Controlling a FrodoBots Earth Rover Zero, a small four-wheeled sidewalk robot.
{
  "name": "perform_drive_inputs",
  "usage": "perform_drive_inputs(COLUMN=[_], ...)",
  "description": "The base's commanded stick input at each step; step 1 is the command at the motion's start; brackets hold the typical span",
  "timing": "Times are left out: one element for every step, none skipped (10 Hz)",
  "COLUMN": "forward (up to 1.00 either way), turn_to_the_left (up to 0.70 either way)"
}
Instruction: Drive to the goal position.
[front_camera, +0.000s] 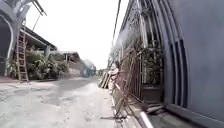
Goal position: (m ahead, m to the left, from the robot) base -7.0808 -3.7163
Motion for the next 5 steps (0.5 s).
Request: perform_drive_inputs(forward=[0.00,0.00,0.00,0.00,0.00], turn_to_the_left=[0.04,0.11,0.35,0.63,0.70])
